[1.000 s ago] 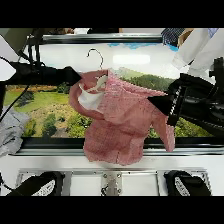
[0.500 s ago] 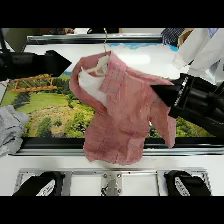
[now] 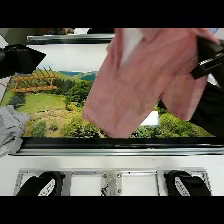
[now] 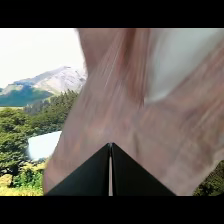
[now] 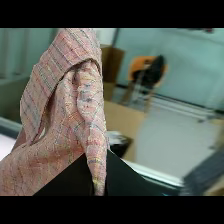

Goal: Fold the clothes and pants, and hang the long-sleeved shirts on hangers.

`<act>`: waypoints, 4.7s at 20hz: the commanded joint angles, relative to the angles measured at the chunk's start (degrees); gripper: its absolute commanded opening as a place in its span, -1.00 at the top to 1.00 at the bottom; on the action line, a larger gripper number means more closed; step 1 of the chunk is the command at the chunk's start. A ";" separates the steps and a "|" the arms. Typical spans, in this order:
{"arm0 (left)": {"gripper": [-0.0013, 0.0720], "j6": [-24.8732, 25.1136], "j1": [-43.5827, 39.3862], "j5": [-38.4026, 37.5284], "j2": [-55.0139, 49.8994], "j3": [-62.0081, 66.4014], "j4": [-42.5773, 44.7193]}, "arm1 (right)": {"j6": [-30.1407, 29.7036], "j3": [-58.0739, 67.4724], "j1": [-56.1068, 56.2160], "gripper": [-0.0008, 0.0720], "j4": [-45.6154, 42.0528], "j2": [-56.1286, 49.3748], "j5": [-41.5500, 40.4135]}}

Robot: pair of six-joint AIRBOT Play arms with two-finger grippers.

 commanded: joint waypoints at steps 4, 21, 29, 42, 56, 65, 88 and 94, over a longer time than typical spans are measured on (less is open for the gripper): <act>0.92 0.11 -8.04 0.00 -4.42 0.07 -0.02 | -10.14 0.57 -1.51 0.96 -8.28 1.53 -40.15; 0.92 0.15 -12.07 -1.09 -10.47 0.07 -0.11 | -6.56 16.61 -39.43 0.96 -1.73 -12.66 -30.97; 0.92 0.13 -12.07 -1.07 -10.49 0.07 -0.11 | -6.56 21.38 -39.63 0.96 -1.77 -14.80 -30.64; 0.92 0.15 -12.07 -2.99 -10.49 0.07 0.00 | -6.54 21.57 -41.31 0.95 -1.73 -13.86 -30.60; 0.92 0.11 -12.07 -5.20 -10.49 0.07 -0.11 | -6.62 21.51 -51.52 0.95 10.21 -16.04 -30.62; 0.92 0.11 -12.07 -5.20 -10.49 0.07 -0.13 | -10.49 18.95 -51.49 0.90 17.14 -16.26 -30.03; 0.92 1.09 -12.07 -5.49 -9.88 -1.18 3.58 | 8.85 18.93 -3.78 -0.37 -9.25 -17.27 44.24; 0.92 0.00 -12.07 8.55 0.13 -19.28 4.00 | 9.97 18.93 22.40 -0.37 -11.47 -29.22 38.93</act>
